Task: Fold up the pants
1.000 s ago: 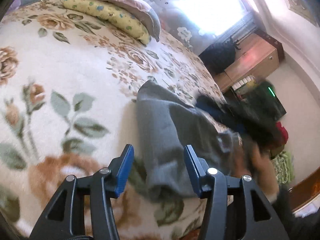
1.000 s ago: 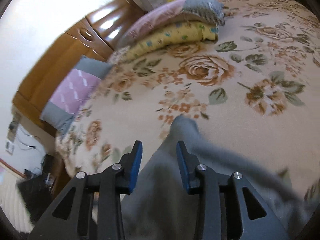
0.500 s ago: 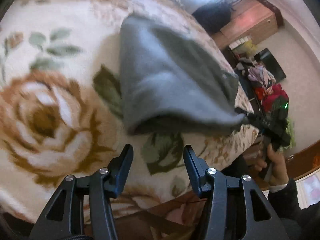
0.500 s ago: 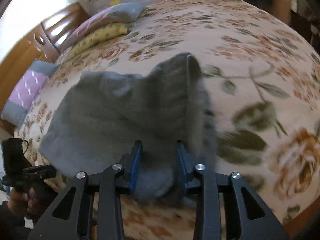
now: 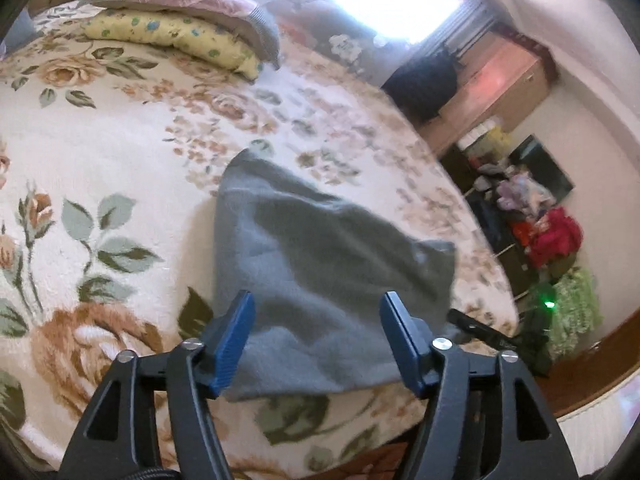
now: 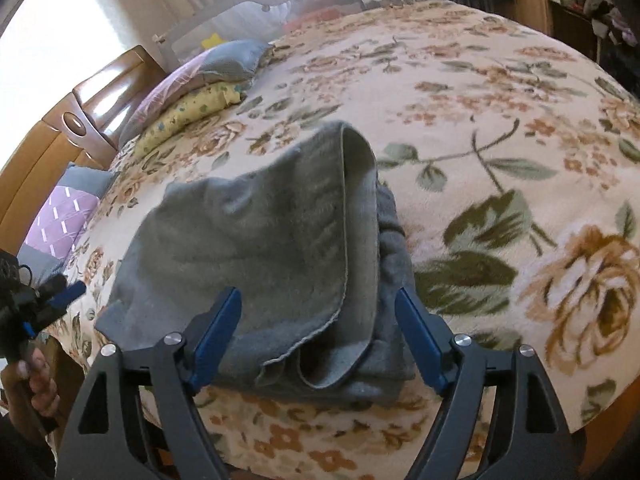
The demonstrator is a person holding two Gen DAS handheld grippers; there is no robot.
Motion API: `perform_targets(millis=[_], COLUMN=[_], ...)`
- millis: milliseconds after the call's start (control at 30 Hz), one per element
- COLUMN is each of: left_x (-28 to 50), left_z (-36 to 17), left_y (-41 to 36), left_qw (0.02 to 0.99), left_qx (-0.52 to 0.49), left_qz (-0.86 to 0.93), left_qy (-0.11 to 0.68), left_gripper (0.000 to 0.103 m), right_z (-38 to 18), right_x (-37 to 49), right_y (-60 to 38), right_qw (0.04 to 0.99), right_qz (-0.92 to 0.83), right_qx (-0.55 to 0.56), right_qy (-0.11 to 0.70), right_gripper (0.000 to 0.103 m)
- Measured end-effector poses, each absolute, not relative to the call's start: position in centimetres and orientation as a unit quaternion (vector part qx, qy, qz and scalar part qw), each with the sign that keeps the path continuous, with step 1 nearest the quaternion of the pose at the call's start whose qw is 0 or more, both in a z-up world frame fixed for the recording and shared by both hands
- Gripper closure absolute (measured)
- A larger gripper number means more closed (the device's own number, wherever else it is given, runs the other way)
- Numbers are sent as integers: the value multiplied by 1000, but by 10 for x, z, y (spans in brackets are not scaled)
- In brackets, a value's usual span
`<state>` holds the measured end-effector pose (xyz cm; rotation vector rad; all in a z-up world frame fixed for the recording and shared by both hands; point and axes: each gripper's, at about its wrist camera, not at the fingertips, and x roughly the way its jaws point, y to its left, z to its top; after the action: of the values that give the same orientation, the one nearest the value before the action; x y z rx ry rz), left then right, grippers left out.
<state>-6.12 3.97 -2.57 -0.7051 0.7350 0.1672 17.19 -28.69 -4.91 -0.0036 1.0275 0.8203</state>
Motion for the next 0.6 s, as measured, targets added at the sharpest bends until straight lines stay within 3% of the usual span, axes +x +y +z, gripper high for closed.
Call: perform_targets(millis=[167,367,600], left_x=[-42,-51,-53], left_z=[-55,-74,-57], left_y=[44,20,49], left_qw=[847,849,846], left_qx=[-343,-271,-326], left_qz=[97,104,114], left_qy=[395,442,406], left_gripper=[33,33,28], right_z=[-64,-82,-80], right_x=[178,182,188], right_y=[-292,-304,-305], right_qw=[791,779,784], right_qz=[364,367,365], right_qx=[6,26,43], right_qy=[492,507,501], right_gripper=[18,15,15])
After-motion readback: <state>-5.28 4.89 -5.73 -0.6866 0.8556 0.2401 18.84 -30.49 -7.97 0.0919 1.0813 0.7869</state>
